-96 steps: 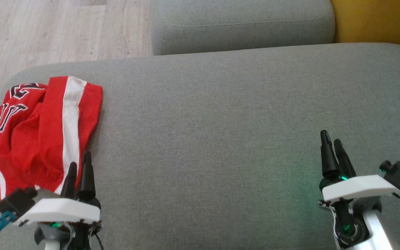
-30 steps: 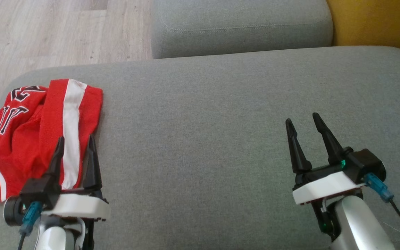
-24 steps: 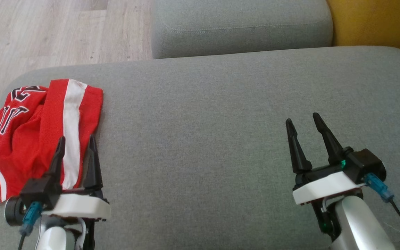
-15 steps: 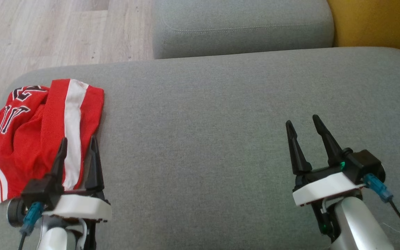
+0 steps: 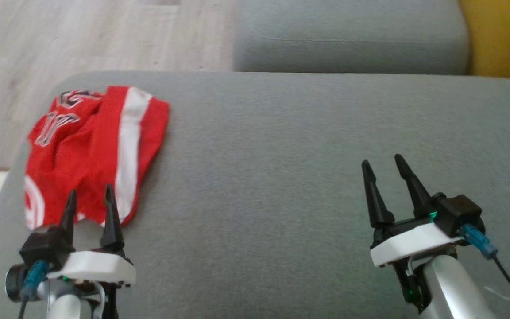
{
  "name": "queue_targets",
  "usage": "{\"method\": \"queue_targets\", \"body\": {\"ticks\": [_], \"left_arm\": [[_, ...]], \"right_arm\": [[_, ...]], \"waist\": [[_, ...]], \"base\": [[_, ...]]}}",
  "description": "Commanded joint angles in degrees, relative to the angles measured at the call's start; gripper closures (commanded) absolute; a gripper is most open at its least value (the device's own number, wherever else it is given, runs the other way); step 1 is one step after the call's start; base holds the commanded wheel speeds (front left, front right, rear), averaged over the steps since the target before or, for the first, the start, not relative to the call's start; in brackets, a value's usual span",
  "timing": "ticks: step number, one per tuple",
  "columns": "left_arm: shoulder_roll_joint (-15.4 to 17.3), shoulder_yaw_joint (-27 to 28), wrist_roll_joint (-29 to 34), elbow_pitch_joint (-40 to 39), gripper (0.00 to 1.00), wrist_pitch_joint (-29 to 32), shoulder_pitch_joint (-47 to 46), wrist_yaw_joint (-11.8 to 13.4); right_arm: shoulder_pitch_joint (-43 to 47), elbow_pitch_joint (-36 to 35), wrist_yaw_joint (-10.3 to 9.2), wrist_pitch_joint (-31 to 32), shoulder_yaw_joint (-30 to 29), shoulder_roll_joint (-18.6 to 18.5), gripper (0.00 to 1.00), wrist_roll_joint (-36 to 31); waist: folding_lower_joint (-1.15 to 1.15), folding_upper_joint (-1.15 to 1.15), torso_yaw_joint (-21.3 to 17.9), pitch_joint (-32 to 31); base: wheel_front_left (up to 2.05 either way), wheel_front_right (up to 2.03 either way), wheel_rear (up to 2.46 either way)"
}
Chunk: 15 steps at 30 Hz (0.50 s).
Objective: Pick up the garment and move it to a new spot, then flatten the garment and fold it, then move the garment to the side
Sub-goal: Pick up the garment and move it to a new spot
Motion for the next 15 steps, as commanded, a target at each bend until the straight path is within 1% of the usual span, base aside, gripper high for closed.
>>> {"method": "queue_targets", "body": {"ticks": [1,8,11,15], "left_arm": [[0.85,2.51,-0.19,-1.63,0.0,-0.71,-3.77,0.07],[0.85,3.92,0.5,-1.24,0.0,-0.71,-3.71,-0.94],[0.85,4.74,0.61,-0.94,0.0,-0.71,-3.55,-1.28],[0.85,5.88,0.52,-0.83,0.0,-0.71,-3.19,-1.54]], "right_arm": [[-3.12,-1.63,-0.04,-0.61,1.78,0.62,0.0,0.67],[-2.48,-1.87,-0.04,-0.61,3.3,0.81,0.0,2.85],[-2.35,-2.07,-0.04,-0.61,3.58,0.86,0.0,3.45],[-2.15,-2.45,-0.04,-0.61,3.6,0.91,0.0,4.19]], "waist": [[0.0,0.0,2.78,-0.04],[0.0,0.0,10.87,-0.19],[0.0,0.0,13.84,-0.27],[0.0,0.0,16.66,-0.43]], "base": [[0.0,0.0,0.0],[0.0,0.0,0.0],[0.0,0.0,0.0],[0.0,0.0,0.0]]}}
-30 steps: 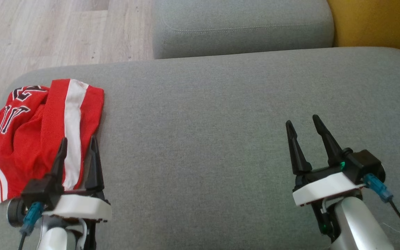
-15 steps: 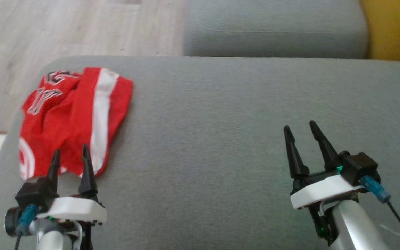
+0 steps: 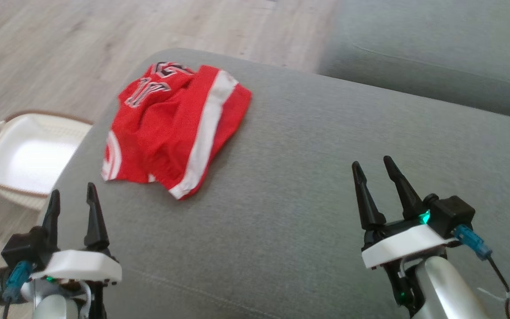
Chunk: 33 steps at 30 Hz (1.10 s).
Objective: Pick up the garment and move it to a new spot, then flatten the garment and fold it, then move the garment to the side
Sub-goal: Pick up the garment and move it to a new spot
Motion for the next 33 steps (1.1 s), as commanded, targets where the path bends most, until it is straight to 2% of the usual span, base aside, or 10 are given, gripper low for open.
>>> {"method": "queue_targets", "body": {"ticks": [1,7,12,20,23,27,33], "left_arm": [[0.83,2.18,0.59,-1.78,0.0,-0.7,-2.29,-0.5],[0.83,2.75,0.2,-0.78,0.0,-0.7,-2.47,-1.62],[1.05,1.31,-4.19,1.01,0.0,0.72,-5.83,-4.46],[9.09,-1.08,-11.84,1.11,0.0,18.3,-20.89,-6.17],[10.86,-1.5,-16.31,4.66,0.0,27.45,-25.7,-6.28],[14.33,-2.72,-19.11,10.7,0.0,36.02,-31.08,-6.34],[18.87,-4.99,-22.83,21.44,0.0,44.02,-36.95,-6.38]], "right_arm": [[-2.24,-2.16,-0.04,-0.61,1.2,0.48,0.0,0.41],[-2.5,-2.67,-0.04,-0.61,1.24,0.51,0.0,0.31],[-2.57,-3.32,-0.04,-0.61,1.06,0.1,0.0,0.14],[-4.8,-4.52,-0.04,-0.61,1.69,-0.99,0.0,-0.09],[-5.75,-4.65,-0.04,-0.61,2.46,-1.41,0.0,0.08],[-7.0,-4.88,-0.04,-0.61,3.4,-2.06,0.0,0.56],[-9.56,-5.85,-0.04,-0.61,4.43,-2.99,0.0,1.17]], "waist": [[0.0,0.0,2.38,-0.22],[0.0,0.0,3.44,-0.33],[0.0,0.0,2.64,-0.3],[0.0,0.0,-1.9,2.81],[0.0,0.0,-4.67,4.68],[0.0,0.0,-8.66,7.29],[0.0,0.0,-14.72,11.64]], "base": [[0.0,0.0,0.0],[0.0,0.0,0.0],[0.0,0.0,0.0],[0.0,0.0,0.0],[0.0,0.0,0.0],[0.0,0.0,0.0],[0.0,0.0,0.0]]}}
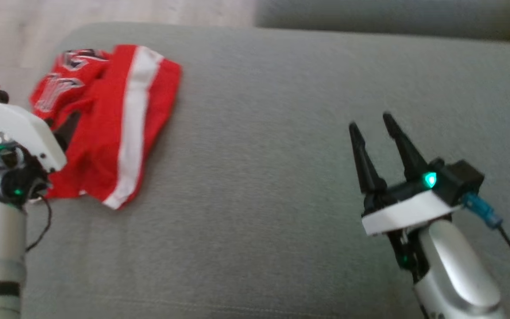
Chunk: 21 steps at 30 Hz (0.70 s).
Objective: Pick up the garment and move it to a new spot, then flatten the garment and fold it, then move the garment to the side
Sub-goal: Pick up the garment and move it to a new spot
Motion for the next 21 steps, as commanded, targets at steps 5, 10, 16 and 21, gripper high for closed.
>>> {"method": "queue_targets", "body": {"ticks": [5,10,16,21], "left_arm": [[5.74,-0.07,-2.62,6.95,0.0,1.62,-5.98,-0.34],[6.6,-2.38,-4.98,12.69,0.0,4.43,-5.47,-0.34],[8.87,-5.95,-6.84,15.49,1.0,3.21,-4.41,-0.35],[10.53,-9.91,-8.0,13.59,1.0,-0.39,-4.29,-0.35]], "right_arm": [[-4.23,-2.89,-0.04,-0.54,1.14,-0.5,0.0,0.77],[-4.41,-3.12,-0.04,-0.54,1.05,-0.35,0.0,0.9],[-3.68,-2.83,-0.04,-0.54,0.54,-0.1,0.0,1.07],[-2.78,-2.39,-0.04,-0.54,0.31,0.08,0.0,1.33]], "waist": [[-0.01,0.0,-7.85,5.6],[-0.01,0.0,-10.31,6.23],[-0.01,0.0,-11.52,4.85],[-0.01,0.0,-11.23,2.05]], "base": [[0.0,0.0,0.0],[0.0,0.0,0.0],[0.0,0.0,0.0],[0.0,0.0,0.0]]}}
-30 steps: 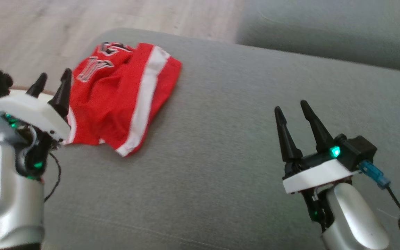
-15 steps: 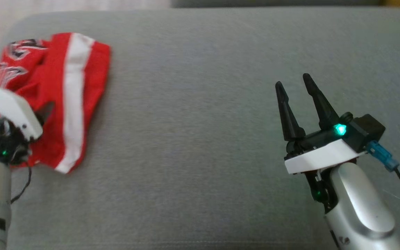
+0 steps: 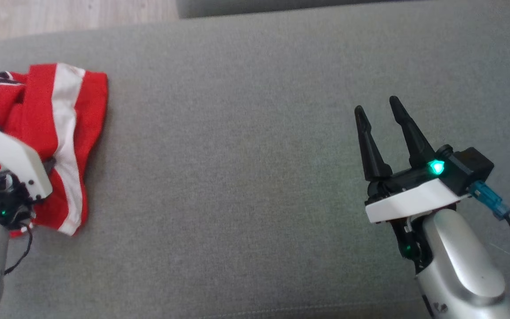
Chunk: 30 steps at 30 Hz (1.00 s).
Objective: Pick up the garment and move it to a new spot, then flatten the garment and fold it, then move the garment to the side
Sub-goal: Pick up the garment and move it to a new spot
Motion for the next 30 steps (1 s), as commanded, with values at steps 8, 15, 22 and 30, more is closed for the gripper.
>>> {"method": "queue_targets", "body": {"ticks": [8,15,22,30], "left_arm": [[8.31,-11.08,0.25,-13.36,1.0,-0.02,-3.7,-0.35],[10.08,-18.09,-1.91,-26.63,1.0,2.69,-7.75,-0.35],[5.48,-23.02,-6.07,-37.77,1.0,2.6,-11.55,-0.35],[5.3,-36.19,-10.32,-47.22,1.0,0.99,-11.16,-0.35]], "right_arm": [[1.48,-1.37,-0.04,-0.52,0.97,0.88,0.0,1.38],[1.58,-1.62,-0.04,-0.52,1.46,2.15,0.0,1.94],[-1.06,-2.78,-0.04,-0.52,2.85,3.08,0.0,2.11],[0.35,-3.77,-0.04,-0.52,0.32,2.73,0.0,1.34]], "waist": [[0.0,0.0,0.06,-6.7],[0.0,0.0,-3.08,-8.11],[0.0,0.0,-7.81,-7.56],[0.0,0.0,-11.75,-5.57]], "base": [[0.0,0.0,0.0],[0.0,0.0,0.0],[0.0,0.0,0.0],[0.0,0.0,0.0]]}}
